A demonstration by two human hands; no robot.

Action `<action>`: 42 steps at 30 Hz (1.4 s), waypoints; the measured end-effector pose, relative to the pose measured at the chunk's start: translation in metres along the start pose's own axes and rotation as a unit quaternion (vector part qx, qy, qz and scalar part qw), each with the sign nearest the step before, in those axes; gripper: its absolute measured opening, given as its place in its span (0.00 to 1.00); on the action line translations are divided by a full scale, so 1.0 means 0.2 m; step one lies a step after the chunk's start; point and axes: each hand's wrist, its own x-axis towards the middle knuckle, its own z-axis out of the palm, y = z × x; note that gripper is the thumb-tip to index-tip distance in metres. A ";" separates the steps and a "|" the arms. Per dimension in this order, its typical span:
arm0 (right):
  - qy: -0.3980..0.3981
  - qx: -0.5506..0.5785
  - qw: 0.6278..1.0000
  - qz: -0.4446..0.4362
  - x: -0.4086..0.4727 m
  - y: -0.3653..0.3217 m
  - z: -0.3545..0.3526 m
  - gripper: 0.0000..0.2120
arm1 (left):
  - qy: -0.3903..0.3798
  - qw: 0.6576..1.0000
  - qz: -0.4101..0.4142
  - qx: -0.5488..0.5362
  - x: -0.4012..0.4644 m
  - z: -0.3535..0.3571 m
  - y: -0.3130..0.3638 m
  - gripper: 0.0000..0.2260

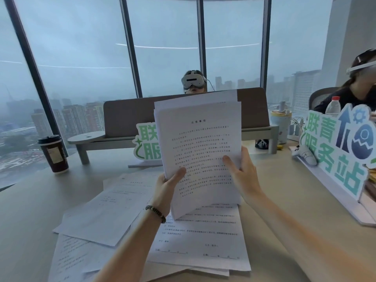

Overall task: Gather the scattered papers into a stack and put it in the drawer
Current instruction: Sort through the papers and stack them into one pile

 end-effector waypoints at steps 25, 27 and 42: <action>-0.015 0.008 0.999 0.046 -0.06 0.08 0.08 0.25 | 0.015 0.999 0.011 0.033 0.02 0.00 -0.03 0.07; 0.000 0.009 0.999 0.043 -0.03 0.04 0.08 0.25 | 0.027 0.998 0.018 0.047 0.03 -0.01 -0.04 0.07; 0.008 -0.204 0.961 -0.185 0.40 -0.49 -0.02 0.33 | 0.006 0.999 -0.006 0.034 0.03 -0.01 -0.04 0.05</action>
